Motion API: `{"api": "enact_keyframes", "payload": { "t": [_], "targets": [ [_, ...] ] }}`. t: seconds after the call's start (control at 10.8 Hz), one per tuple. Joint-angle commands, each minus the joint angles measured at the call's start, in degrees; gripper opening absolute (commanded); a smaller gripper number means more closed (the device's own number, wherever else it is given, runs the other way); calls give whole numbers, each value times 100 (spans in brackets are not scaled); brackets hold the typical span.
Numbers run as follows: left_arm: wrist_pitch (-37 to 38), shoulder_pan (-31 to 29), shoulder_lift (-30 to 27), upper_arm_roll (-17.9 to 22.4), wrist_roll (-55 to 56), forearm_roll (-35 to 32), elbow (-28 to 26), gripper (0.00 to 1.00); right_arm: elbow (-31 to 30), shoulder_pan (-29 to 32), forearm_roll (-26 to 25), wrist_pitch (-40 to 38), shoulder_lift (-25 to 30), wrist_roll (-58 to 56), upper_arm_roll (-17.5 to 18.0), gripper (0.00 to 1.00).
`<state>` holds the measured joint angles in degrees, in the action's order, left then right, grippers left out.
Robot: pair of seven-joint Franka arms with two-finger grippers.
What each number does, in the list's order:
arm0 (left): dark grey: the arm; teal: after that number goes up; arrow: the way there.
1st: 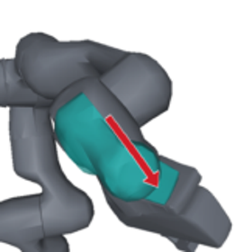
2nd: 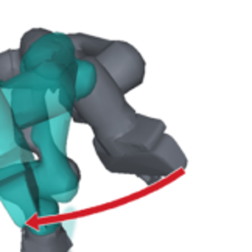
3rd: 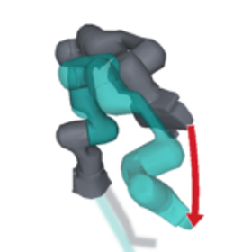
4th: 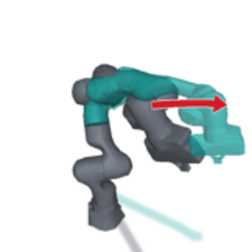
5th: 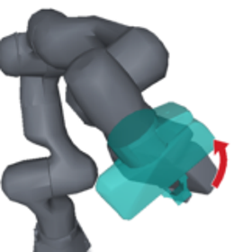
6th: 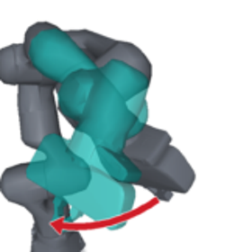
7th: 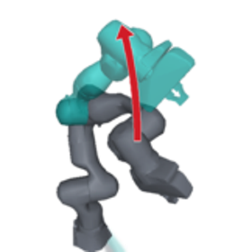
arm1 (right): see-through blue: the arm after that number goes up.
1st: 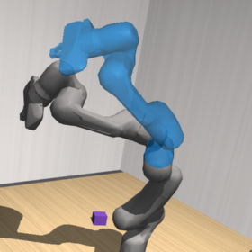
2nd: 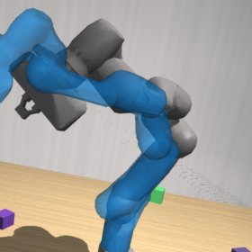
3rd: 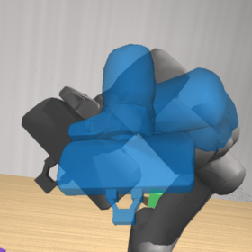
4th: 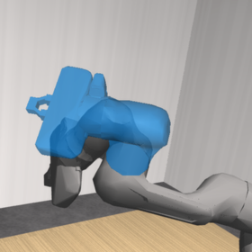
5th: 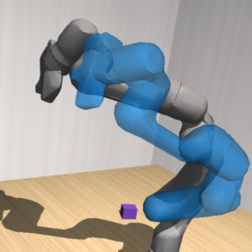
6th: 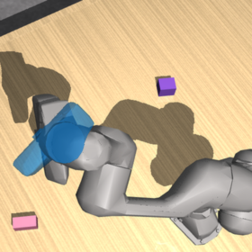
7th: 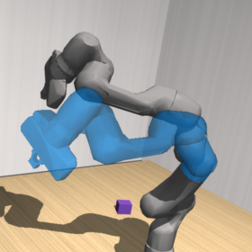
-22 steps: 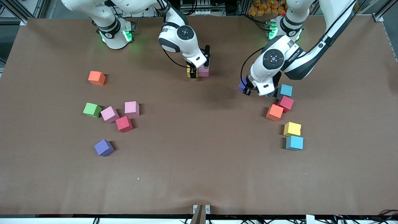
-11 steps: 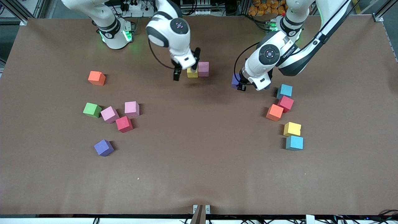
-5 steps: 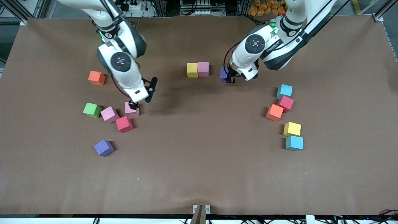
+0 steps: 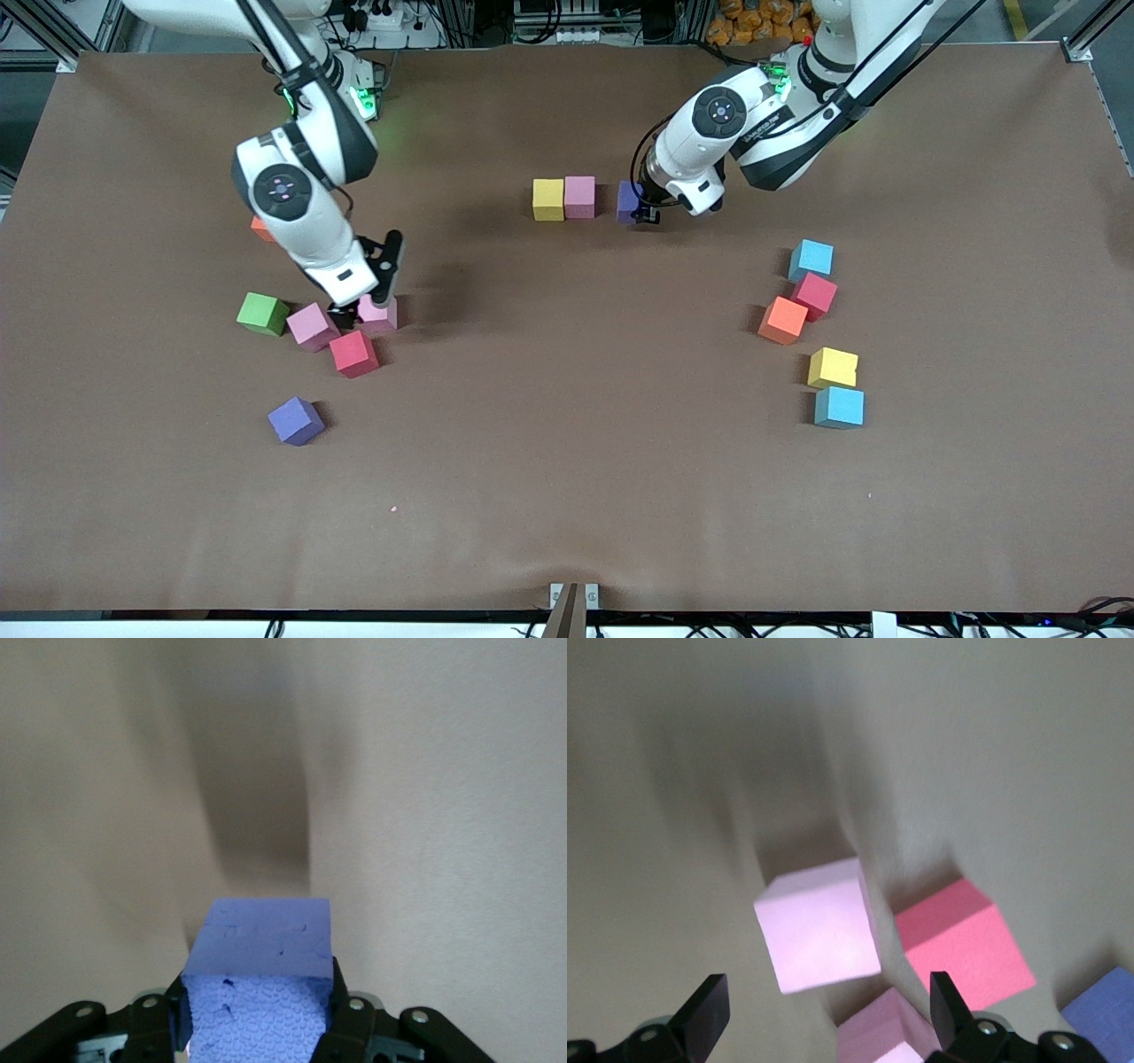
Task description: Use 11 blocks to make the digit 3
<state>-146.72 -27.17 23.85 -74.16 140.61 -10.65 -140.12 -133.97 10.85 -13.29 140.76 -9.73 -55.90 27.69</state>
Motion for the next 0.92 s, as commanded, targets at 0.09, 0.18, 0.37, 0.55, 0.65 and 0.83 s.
{"api": "enact_keyframes", "payload": {
  "t": [0.09, 0.18, 0.37, 0.55, 0.65, 0.83],
  "targets": [
    [-138, 107, -65, 33, 107, 90, 2, 2, -427, 128, 38, 363, 85, -524, 105, 100],
    [-146, 116, -65, 33, 107, 55, 11, 2, -445, 128, 38, 504, 59, -683, 105, 100],
    [-147, 89, -82, 33, 89, 45, 37, 3, -445, 75, 38, 549, -20, -685, 105, 100],
    [-147, 116, -82, 33, 81, 37, 98, 3, -445, 75, 38, 907, -344, -676, 79, 100],
    [-147, 255, -82, 33, 107, 37, 90, 3, -445, 40, 38, 1048, -433, -615, 78, 100],
    [-147, 729, -74, 540, 116, 37, 90, 3, -480, -66, 38, 1059, -434, -571, 78, 100]
  ]
}}
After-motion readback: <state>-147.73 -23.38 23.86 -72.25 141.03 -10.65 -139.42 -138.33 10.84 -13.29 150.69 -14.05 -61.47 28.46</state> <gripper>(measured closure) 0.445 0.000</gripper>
